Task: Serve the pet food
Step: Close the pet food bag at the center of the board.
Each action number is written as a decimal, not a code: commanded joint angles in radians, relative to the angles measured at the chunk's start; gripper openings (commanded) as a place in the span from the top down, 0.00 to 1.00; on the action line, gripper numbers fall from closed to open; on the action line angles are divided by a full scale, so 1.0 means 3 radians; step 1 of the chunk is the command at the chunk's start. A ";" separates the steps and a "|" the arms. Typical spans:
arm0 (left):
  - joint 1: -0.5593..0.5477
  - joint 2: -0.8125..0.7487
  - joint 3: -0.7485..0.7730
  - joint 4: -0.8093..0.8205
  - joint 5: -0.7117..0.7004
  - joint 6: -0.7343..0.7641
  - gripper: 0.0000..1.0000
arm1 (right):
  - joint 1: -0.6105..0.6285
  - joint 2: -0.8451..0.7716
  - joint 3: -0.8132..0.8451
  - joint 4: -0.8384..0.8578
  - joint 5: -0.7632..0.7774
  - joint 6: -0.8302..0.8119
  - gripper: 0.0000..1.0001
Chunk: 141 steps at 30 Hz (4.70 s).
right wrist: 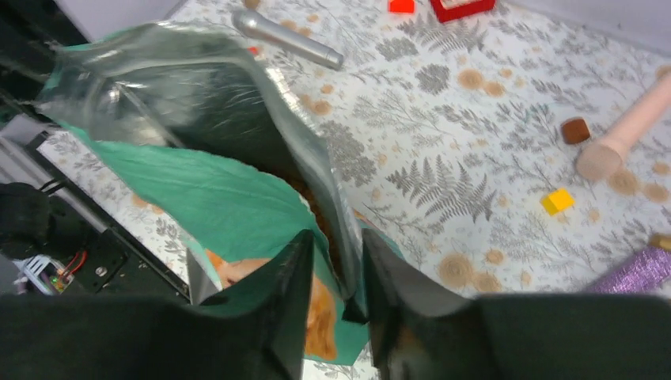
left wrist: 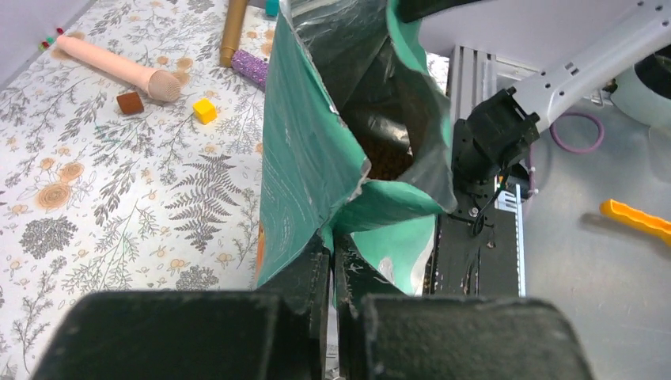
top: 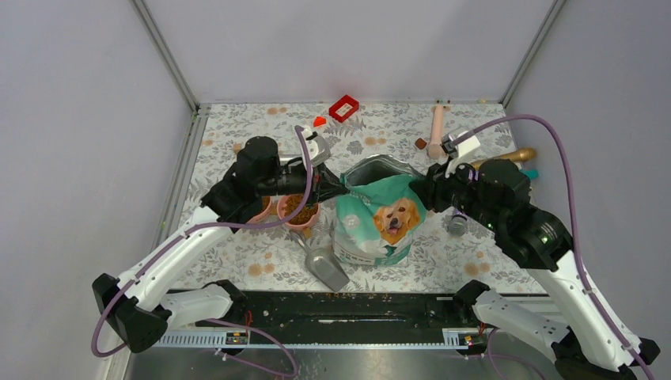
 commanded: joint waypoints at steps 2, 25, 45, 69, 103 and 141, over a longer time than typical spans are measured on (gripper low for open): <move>-0.0057 -0.0185 0.0094 0.0808 -0.0512 -0.0294 1.00 | -0.0029 -0.0331 -0.0207 0.0238 -0.0716 -0.0584 0.53; 0.0130 0.0137 0.0664 -0.0720 0.0230 0.1282 0.20 | -0.0027 -0.0290 -0.0386 0.0238 -0.0771 -0.1099 0.46; 0.0150 0.1048 0.1418 -0.1516 0.1612 0.1960 0.18 | -0.0030 -0.0437 -0.0679 0.0491 -0.0911 -0.0914 0.59; 0.0583 0.0625 0.0921 -0.1847 0.1089 0.2277 1.00 | -0.0027 -0.1425 -0.1005 0.0026 -0.0649 -0.2257 1.00; 0.0586 0.0296 0.0417 -0.1386 0.1524 0.2171 1.00 | -0.0028 -0.0318 0.0116 -0.0336 -0.1910 -0.2373 0.57; 0.0243 0.0106 0.0235 -0.0220 0.1250 0.1294 0.15 | -0.0030 -0.0187 0.0160 -0.0170 -0.1838 -0.2085 1.00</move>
